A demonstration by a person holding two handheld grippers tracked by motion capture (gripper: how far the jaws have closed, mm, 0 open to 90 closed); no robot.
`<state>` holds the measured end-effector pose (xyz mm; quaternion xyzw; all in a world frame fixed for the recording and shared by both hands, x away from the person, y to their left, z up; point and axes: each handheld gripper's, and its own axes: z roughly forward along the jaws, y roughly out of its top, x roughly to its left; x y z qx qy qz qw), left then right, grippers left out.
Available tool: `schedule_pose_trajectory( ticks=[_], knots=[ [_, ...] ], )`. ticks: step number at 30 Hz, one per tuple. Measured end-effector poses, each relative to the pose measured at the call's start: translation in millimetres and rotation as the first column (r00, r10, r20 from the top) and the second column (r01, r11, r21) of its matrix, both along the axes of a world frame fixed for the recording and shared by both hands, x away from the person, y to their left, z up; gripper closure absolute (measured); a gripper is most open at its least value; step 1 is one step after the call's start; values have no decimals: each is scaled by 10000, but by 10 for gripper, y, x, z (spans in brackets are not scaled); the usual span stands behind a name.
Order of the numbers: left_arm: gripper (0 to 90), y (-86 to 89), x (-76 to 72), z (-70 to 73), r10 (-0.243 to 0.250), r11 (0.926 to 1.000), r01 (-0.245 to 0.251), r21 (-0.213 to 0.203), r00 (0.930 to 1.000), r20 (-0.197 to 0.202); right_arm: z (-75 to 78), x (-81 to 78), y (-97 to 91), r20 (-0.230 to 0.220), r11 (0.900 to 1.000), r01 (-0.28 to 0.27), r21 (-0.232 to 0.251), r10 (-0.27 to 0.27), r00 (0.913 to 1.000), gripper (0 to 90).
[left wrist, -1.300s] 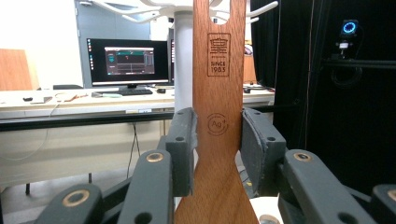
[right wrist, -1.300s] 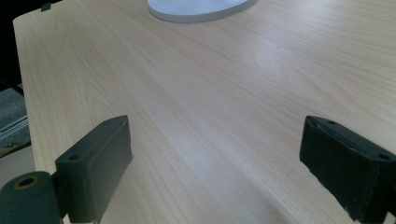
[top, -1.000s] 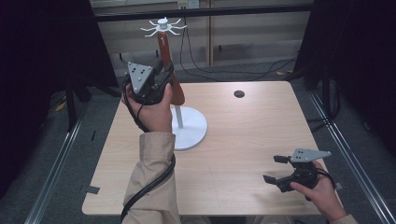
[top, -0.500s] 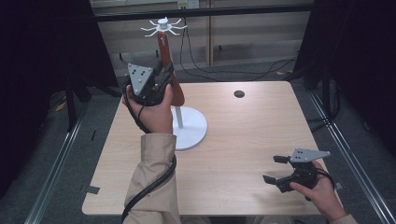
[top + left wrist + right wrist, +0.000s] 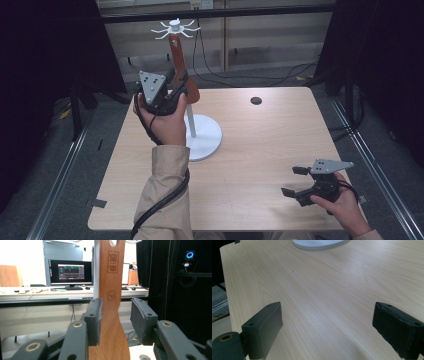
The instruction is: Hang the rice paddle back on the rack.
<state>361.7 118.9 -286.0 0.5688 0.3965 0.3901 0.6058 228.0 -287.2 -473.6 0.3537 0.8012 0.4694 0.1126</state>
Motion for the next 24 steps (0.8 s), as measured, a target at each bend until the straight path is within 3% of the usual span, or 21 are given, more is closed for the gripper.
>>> schedule_pose_trajectory(
  ticks=[6,15,24],
  knots=[
    [502,12,1,-33,7,10000,-7,-54,10000,-52,-2,3,0,-13,10000,-7,-13,7,10000,85],
    [258,46,-35,-83,167,9995,-168,276,9998,52,0,1,5,-6,10000,-50,-53,50,10000,85],
    [122,65,-90,-111,47,9984,-51,560,10000,72,2,-1,15,-7,10000,-55,-83,55,10000,85]
  ],
)
